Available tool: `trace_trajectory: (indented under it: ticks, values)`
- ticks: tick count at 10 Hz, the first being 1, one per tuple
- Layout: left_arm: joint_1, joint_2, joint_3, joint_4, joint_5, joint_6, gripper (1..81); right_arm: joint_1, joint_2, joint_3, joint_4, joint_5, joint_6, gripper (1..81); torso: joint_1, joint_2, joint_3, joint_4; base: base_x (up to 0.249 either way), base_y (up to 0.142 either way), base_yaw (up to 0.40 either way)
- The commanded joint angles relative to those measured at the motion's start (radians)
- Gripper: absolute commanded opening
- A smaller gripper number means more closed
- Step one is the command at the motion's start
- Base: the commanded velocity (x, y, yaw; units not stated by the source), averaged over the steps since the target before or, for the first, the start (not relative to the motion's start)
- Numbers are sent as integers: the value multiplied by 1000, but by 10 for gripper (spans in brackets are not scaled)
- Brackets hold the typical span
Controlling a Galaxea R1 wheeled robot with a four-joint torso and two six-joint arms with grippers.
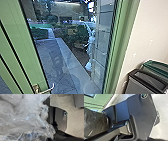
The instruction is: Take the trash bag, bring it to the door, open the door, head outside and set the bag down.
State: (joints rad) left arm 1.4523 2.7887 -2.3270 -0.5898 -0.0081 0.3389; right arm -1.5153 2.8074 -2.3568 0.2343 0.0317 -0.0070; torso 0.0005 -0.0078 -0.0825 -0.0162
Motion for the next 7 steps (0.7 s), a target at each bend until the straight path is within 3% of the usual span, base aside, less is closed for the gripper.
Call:
trace_trajectory:
  ticks: [1,7]
  values:
    - [-46,-14,6,2,71,3,10,43,-10,10,-9,-62,-2,811,0,0,0,0,0,0,177]
    - [-46,-15,0,1,71,2,10,43,-10,8,-7,-59,-2,811,0,0,0,0,0,0,179]
